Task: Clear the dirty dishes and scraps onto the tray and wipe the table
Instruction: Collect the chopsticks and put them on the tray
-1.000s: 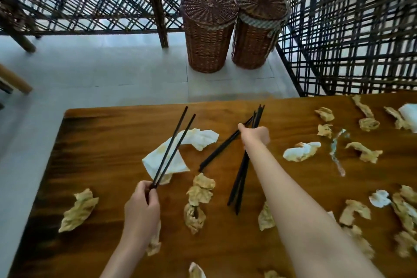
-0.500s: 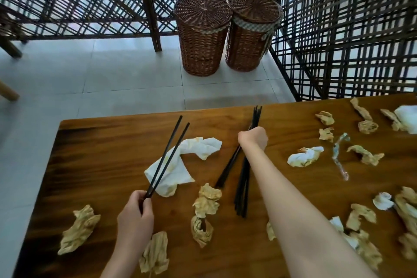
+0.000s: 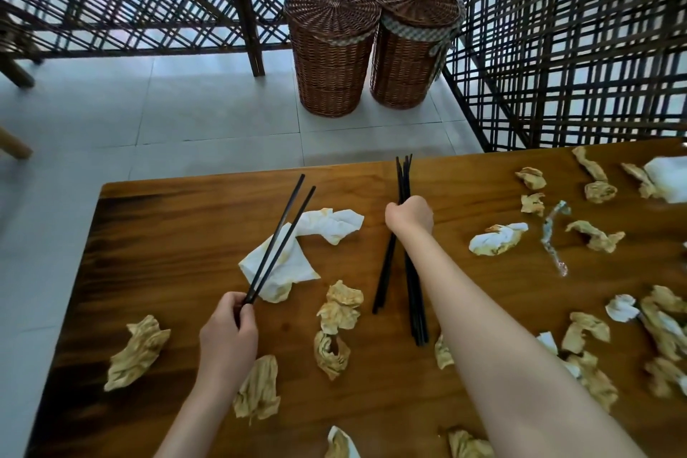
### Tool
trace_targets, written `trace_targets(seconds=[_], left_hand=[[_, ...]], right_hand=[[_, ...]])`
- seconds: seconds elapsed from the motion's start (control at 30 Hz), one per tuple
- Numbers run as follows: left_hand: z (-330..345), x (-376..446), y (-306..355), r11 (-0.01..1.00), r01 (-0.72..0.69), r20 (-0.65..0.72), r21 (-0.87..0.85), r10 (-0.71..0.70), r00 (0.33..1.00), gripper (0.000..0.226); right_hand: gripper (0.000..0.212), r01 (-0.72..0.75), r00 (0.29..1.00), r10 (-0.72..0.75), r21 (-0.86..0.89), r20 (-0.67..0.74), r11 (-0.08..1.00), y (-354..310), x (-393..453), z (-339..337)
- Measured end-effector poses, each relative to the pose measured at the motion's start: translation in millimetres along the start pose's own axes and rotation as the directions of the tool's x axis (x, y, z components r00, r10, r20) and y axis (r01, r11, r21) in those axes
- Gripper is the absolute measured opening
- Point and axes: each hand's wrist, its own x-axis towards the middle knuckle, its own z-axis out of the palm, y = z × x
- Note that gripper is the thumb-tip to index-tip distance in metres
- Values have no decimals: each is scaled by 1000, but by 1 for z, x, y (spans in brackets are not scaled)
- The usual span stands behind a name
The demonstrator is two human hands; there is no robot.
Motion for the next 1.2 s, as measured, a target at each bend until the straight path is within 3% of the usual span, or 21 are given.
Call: trace_targets(seconds=[0.2,0.53,0.77,0.9,1.03,1.1,1.2], left_hand=[[-3,-9,2,1000,-9,6,-3,9,1000,12],[-8,-34,12,998,-56,1,15,56,998,12],[-6,-61,16,992,-107,-8,59,108,994,10],[-2,-88,18,989,-130,-26,73,132,991,9],[15,-122,30,987,-124,-26,107,127,992,10],[30,-142,44,974,-170,-37,151,178,983,9],[60,-180,71,977,-203,10,71,203,979,10]], right_hand=[[20,9,999,-9,-5,33,1000,0,-13,-5],[48,72,996,-75,74,40,995,9,-45,-19],[32,44,997,-59,240,52,970,39,-73,-64],[31,-63,989,-6,461,147,885,74,-89,-109],[22,-200,960,8,661,282,724,121,-112,-166],[24,-230,952,-3,723,306,652,149,-120,-195],[26,-239,953,-4,756,304,609,193,-127,-240]])
